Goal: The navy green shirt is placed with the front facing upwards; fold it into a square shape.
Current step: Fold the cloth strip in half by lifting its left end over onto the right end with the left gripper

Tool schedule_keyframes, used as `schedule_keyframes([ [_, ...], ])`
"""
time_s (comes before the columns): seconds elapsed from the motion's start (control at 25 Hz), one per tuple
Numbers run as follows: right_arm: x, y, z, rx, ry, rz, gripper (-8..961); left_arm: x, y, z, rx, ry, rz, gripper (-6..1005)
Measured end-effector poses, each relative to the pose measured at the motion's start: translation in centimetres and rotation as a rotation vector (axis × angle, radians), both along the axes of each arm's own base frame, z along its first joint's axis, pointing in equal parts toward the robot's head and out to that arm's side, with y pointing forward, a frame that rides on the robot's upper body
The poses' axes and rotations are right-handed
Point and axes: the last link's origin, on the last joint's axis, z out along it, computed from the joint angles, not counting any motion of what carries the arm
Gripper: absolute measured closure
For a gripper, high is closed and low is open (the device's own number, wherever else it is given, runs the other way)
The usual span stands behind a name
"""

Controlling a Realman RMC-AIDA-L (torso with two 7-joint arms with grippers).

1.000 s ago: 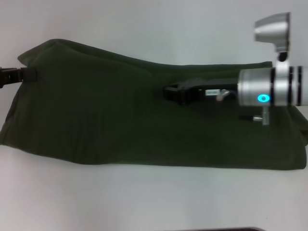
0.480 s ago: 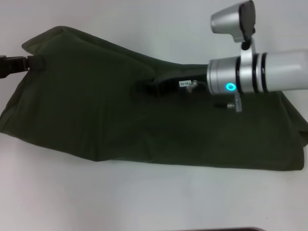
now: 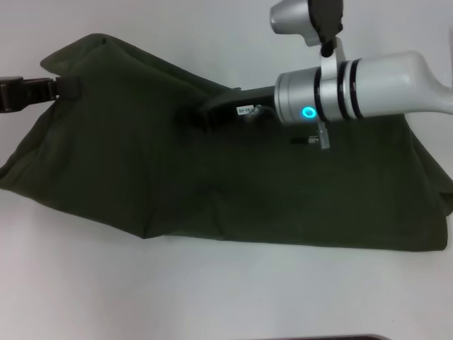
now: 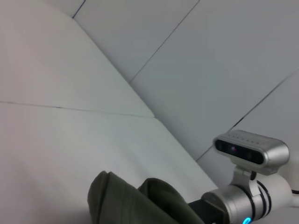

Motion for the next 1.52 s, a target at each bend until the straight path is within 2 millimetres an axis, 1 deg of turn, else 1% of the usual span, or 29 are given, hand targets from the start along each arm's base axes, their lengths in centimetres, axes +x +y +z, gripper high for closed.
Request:
schedule_keyframes([
  [0.16, -0.7, 0.1, -0.2, -0.009, -0.002, 0.014, 914, 0.2, 0.0, 0.0, -0.001, -0.004, -0.008, 963],
  [0.28, -0.5, -0.2, -0.2, -0.019, 0.011, 0.011, 913, 0.1, 0.1, 0.0, 0.004, -0.002, -0.004, 963],
  [0.56, 0.3, -2.0, 0.2, -0.088, 0.050, 0.074, 910, 0.1, 0.7, 0.2, 0.030, 0.004, 0.016, 962],
  [0.72, 0.2, -3.2, -0.2, -0.160, 0.035, 0.122, 909, 0.4, 1.0, 0.4, 0.037, -0.007, 0.011, 962],
  [0.84, 0.1, -3.7, -0.5, -0.196, 0.013, 0.140, 907, 0.7, 1.1, 0.6, 0.049, -0.022, 0.005, 962],
  [1.12, -0.3, -3.3, -0.7, -0.199, 0.001, 0.127, 905, 1.1, 1.1, 1.2, 0.062, -0.048, -0.012, 962],
  [1.28, -0.8, -3.1, -0.9, -0.210, -0.018, 0.118, 903, 1.0, 1.1, 1.8, 0.074, -0.050, -0.010, 962],
  [1.52, -0.8, -3.2, -0.9, -0.236, -0.038, 0.112, 901, 0.6, 1.2, 2.3, 0.092, -0.040, 0.002, 962],
])
